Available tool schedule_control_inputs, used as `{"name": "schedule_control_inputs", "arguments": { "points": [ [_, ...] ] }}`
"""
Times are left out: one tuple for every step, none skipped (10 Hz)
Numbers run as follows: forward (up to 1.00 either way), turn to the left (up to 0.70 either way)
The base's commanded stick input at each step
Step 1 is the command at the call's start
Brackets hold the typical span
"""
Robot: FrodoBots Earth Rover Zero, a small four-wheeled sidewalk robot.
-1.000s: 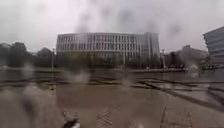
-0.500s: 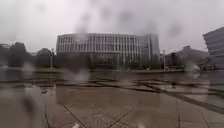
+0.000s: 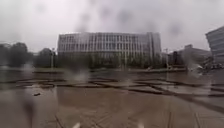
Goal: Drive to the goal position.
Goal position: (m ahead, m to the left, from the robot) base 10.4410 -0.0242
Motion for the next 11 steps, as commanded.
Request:
{"name": "schedule_control_inputs", "arguments": {
  "points": [
    [0.70,0.01],
    [0.70,0.01],
    [0.70,0.01],
    [0.70,0.01],
    [0.70,0.01],
    [0.70,0.01],
    [0.70,0.01],
    [0.70,0.01],
    [0.70,0.01],
    [0.70,0.01],
    [0.70,0.01]
  ]
}}
